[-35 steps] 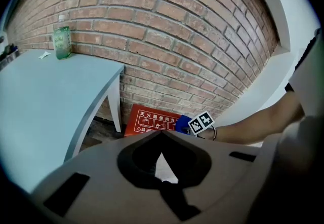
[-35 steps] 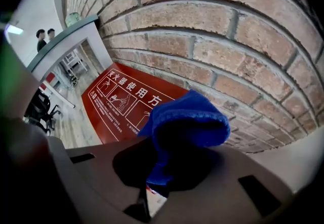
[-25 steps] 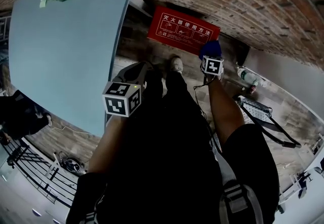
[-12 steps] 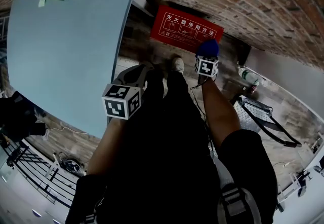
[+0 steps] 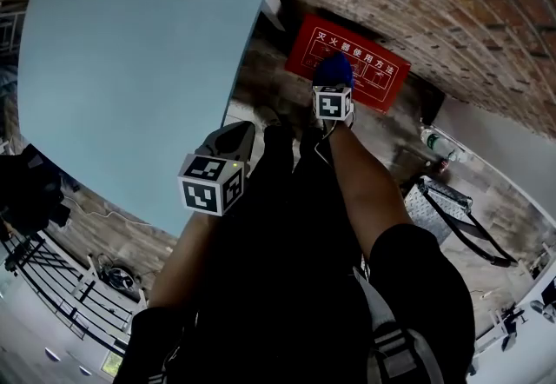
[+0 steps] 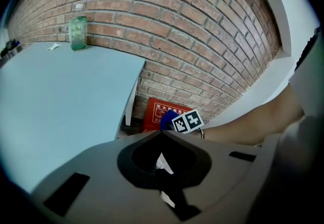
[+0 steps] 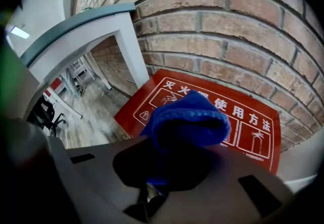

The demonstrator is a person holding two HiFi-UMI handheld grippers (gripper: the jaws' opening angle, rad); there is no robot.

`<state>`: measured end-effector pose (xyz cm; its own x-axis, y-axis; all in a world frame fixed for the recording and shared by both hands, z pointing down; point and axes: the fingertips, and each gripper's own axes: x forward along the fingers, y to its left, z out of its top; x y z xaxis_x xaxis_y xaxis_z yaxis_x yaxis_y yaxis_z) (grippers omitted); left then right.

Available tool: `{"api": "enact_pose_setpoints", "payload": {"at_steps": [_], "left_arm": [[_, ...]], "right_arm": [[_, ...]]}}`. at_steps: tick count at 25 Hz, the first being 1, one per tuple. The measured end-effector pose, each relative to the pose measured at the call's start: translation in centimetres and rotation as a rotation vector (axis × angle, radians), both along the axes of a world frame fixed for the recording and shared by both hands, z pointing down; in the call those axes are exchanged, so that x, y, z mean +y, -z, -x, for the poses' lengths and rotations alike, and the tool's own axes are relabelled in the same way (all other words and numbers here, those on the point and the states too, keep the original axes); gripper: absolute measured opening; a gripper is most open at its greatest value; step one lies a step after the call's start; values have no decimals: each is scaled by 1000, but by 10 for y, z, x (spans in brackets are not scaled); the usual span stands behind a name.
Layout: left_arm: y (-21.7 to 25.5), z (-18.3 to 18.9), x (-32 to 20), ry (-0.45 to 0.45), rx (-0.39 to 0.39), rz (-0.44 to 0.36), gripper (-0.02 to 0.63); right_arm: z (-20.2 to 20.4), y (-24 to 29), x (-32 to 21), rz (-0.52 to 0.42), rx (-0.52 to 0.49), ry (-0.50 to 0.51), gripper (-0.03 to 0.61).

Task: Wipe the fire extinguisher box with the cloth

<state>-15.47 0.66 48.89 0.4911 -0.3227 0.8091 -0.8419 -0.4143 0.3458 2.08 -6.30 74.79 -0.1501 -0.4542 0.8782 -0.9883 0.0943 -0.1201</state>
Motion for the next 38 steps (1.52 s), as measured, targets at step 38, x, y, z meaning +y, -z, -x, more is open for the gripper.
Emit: {"api": "enact_pose_setpoints", "payload": {"at_steps": [38], "left_arm": [[89,-133,-84,-212,193,-296,-3]], "right_arm": [[-89,306,3,-504,-132,-177,46]]}}
